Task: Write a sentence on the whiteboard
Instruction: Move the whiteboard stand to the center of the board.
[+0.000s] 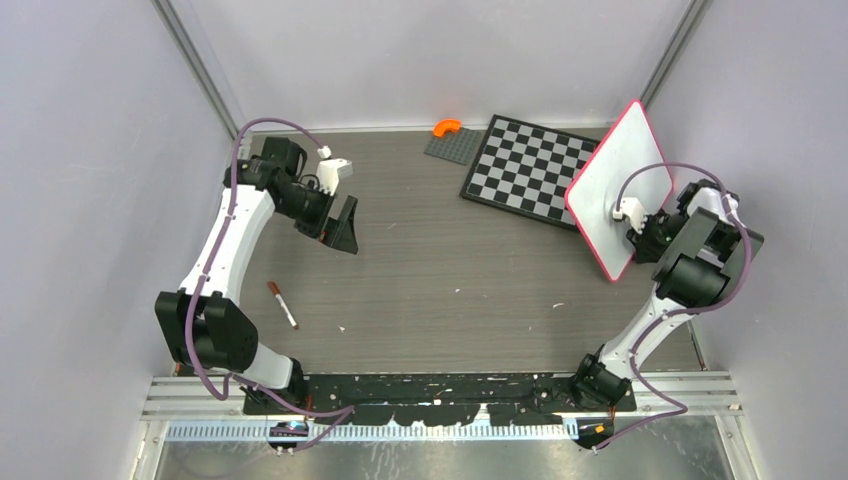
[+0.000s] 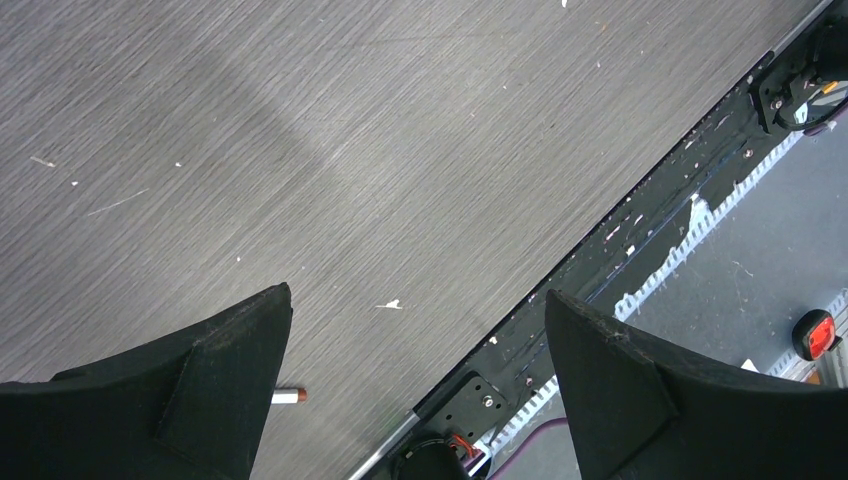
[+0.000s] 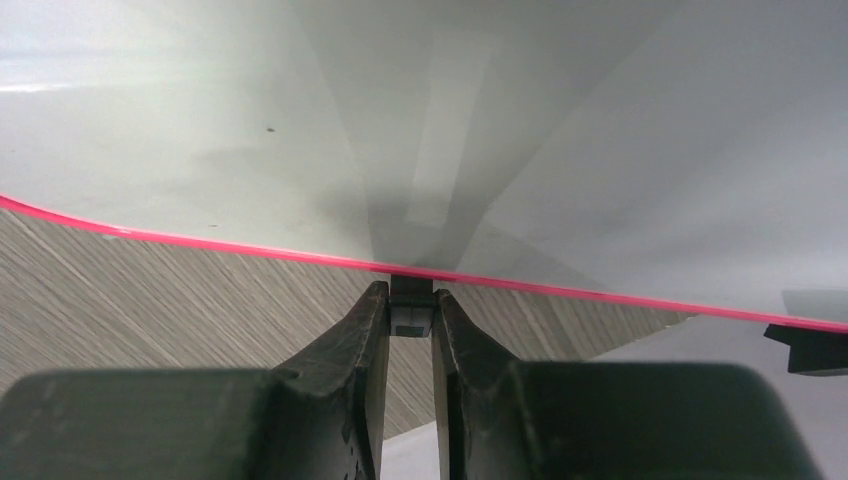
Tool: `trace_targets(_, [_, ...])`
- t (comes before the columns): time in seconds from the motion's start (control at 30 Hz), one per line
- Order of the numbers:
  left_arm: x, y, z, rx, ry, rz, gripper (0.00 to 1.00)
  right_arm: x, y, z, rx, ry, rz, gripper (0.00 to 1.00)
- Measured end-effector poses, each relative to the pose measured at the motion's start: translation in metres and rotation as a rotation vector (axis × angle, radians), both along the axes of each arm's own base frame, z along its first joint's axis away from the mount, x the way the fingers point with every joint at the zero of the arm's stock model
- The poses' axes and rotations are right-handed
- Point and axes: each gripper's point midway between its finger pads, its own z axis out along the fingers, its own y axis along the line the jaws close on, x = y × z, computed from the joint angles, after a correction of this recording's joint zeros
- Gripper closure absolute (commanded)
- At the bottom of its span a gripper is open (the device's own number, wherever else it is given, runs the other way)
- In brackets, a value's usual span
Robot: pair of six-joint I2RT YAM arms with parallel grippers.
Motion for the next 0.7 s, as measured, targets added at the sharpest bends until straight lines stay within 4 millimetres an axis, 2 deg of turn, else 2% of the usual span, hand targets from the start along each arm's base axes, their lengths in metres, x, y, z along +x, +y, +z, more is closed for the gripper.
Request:
trace_targets(0.17, [0.000,-0.001,0.000,0.000,-0.001,-0.002,0.00,-0.006,0.005,-0.002,-0.006,-0.017,-0.028,1.00])
trace_targets(0.2, [0.000,-0.001,0.000,0.000,-0.001,-0.003,0.00,-0.006,0.005,-0.002,-0.012,-0.025,-0.034,0.96])
trace_targets(0.23, [0.000,-0.001,0.000,0.000,-0.001,-0.003,0.00,-0.007,0.005,-0.002,-0.017,-0.033,-0.043,0.79])
trace_targets(0.27, [0.000,-0.001,0.000,0.000,-0.001,-0.004,0.00,-0.008,0.007,-0.002,-0.018,-0.037,-0.052,0.69])
trace_targets(0.47, [0.000,-0.001,0.000,-0.001,-0.002,-0.004,0.00,-0.032,0.030,-0.013,0.047,0.006,-0.085,0.55])
trace_targets(0.53, [-0.001,-0.001,0.001,-0.001,-0.005,-0.005,0.00,-0.039,0.037,-0.012,0.065,0.024,-0.093,0.44])
trace_targets(0.7, [-0.003,-0.001,0.002,-0.001,-0.011,-0.006,0.00,-0.055,0.053,-0.012,0.095,0.044,-0.093,0.41])
